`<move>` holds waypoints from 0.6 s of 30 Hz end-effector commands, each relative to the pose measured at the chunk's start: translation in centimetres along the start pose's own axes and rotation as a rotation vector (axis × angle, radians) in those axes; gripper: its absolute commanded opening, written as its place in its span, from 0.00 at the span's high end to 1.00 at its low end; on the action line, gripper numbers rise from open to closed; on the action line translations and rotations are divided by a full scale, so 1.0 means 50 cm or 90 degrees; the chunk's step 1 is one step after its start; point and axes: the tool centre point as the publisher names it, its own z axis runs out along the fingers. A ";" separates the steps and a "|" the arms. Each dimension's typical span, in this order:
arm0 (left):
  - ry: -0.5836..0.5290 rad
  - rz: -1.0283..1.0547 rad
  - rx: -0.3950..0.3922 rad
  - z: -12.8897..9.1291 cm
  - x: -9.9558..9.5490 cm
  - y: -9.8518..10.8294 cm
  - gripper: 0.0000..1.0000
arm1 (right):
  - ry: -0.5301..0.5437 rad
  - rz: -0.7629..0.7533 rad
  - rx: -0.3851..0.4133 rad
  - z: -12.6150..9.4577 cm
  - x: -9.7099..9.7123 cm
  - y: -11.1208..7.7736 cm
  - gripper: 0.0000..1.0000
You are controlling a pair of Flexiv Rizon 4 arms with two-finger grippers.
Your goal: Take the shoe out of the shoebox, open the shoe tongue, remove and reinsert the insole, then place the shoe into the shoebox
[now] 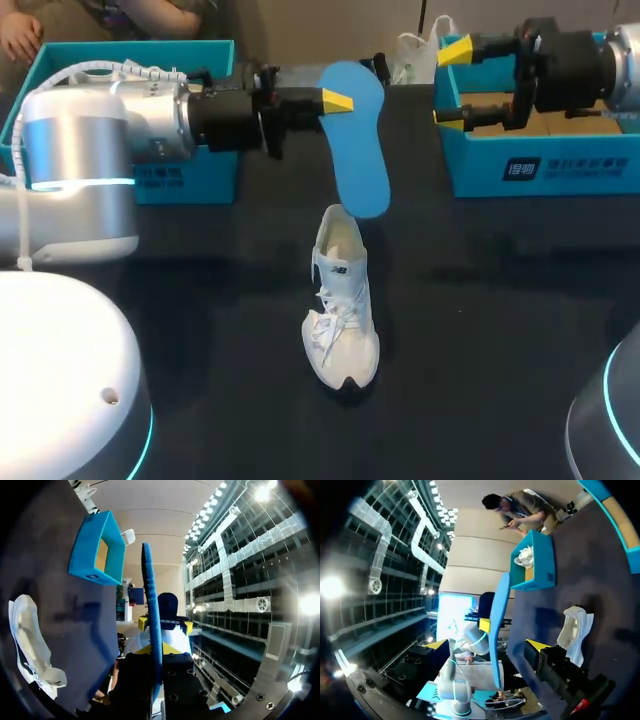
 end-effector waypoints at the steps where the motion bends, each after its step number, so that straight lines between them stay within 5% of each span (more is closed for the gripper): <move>1: 0.010 0.013 0.002 0.014 -0.019 -0.018 1.00 | -0.063 -0.004 -0.001 -0.006 0.011 -0.010 0.00; 18: 0.003 -0.004 -0.024 0.034 -0.062 -0.041 1.00 | -0.286 -0.039 0.004 0.024 0.071 -0.035 0.00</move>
